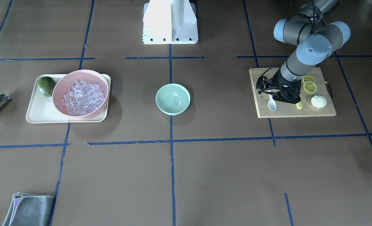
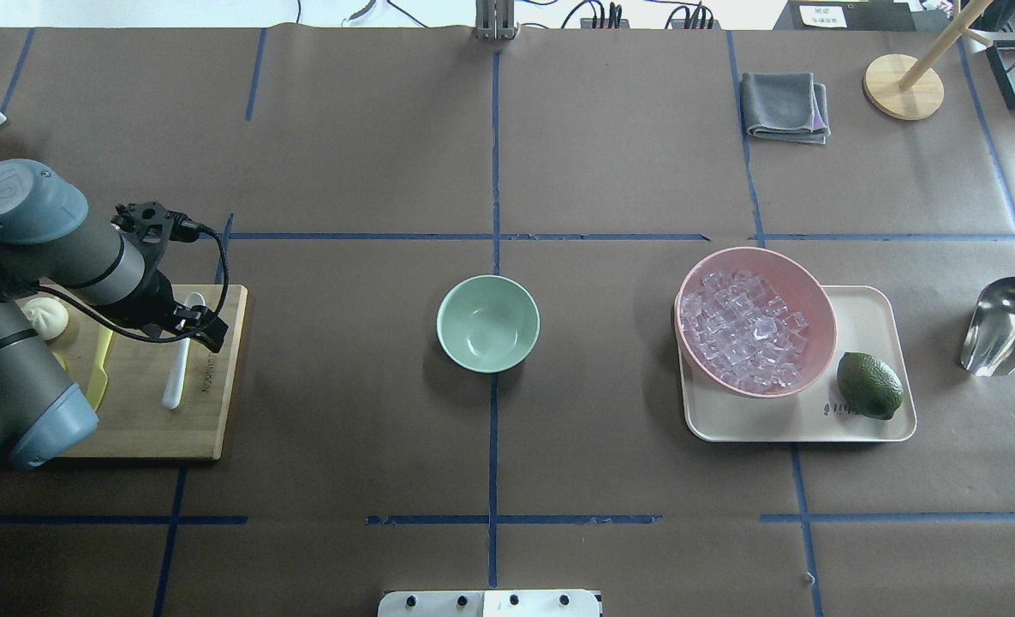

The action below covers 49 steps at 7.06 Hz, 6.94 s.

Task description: Put spoon and ice into bowl

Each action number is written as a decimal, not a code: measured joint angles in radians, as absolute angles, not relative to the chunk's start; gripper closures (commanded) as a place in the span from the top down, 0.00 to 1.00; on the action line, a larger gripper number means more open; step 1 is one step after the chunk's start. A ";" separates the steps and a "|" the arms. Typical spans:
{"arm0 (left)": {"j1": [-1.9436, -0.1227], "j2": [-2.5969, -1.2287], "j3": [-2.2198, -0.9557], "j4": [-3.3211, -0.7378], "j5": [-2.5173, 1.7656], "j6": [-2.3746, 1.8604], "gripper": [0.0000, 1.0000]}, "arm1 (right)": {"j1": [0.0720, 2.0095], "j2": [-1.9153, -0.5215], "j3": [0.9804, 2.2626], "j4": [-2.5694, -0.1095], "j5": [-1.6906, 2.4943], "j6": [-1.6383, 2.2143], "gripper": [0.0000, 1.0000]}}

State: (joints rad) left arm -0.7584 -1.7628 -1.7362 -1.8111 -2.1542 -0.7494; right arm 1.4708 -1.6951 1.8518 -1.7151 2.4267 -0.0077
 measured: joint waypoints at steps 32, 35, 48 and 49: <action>-0.697 -1.915 -1.908 -1.801 -2.163 -1.270 0.99 | 0.737 -1.400 1.983 -1.408 2.073 1.074 0.88; -0.698 -1.914 -1.909 -1.801 -2.159 -1.276 0.99 | 0.692 -1.390 1.959 -1.425 1.993 0.958 0.86; -0.721 -1.858 -1.965 -1.806 -2.164 -1.266 0.99 | 0.590 -1.029 1.898 -1.578 1.977 1.209 0.00; -0.734 -1.831 -1.990 -1.807 -2.166 -1.263 0.99 | 0.558 -0.944 1.825 -1.563 1.955 1.312 0.00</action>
